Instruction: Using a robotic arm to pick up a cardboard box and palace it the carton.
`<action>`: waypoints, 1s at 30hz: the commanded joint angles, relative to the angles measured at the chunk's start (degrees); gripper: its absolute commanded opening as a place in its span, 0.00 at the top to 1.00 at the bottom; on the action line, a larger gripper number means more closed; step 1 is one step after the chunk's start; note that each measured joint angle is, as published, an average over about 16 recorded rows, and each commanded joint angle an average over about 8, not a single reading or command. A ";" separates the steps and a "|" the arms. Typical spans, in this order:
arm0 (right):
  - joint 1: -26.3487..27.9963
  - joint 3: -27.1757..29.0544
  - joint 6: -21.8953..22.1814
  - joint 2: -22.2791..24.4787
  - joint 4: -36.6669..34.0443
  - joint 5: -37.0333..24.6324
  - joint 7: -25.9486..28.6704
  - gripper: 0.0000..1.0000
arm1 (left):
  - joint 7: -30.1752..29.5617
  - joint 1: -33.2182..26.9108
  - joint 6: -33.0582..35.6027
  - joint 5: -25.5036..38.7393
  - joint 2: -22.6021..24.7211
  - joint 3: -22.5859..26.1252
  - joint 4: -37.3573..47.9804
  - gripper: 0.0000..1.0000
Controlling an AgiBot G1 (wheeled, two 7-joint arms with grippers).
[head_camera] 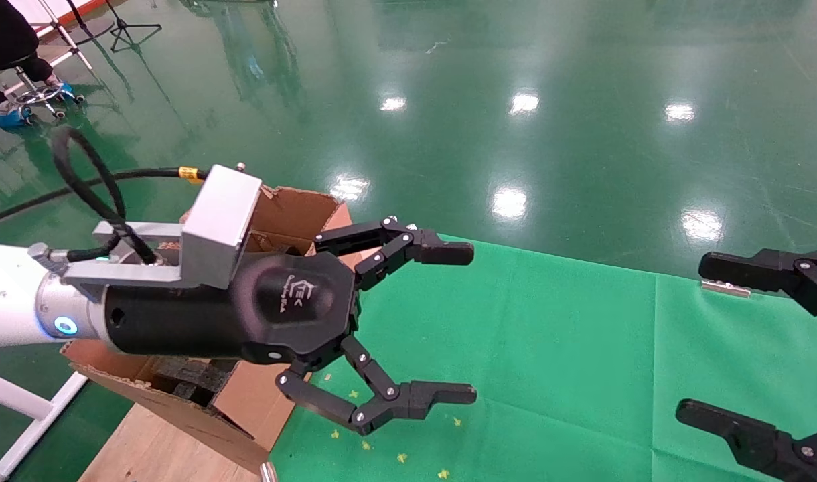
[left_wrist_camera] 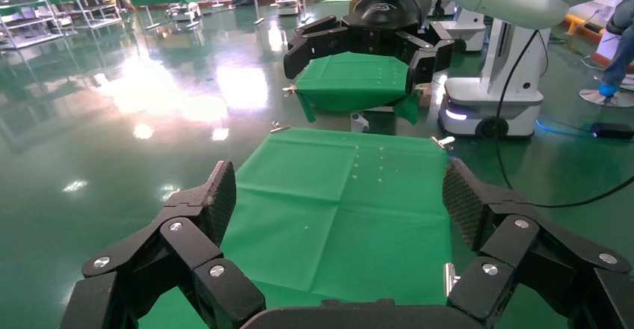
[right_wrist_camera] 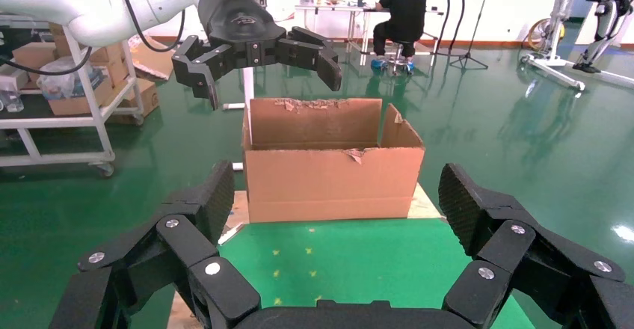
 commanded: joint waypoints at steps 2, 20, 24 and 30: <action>0.00 0.00 0.00 0.00 0.00 0.00 0.00 0.00 | 0.00 0.00 0.00 0.00 0.00 0.00 0.00 0.00; 0.00 0.00 0.00 0.00 0.00 0.00 0.00 0.00 | 0.00 0.00 0.00 0.00 0.00 0.00 0.00 0.00; 0.00 0.00 0.00 0.00 0.00 0.00 0.00 0.00 | 0.00 0.00 0.00 0.00 0.00 0.00 0.00 0.00; 0.00 0.00 0.00 0.00 0.00 0.00 0.00 0.00 | 0.00 0.00 0.00 0.00 0.00 0.00 0.00 0.00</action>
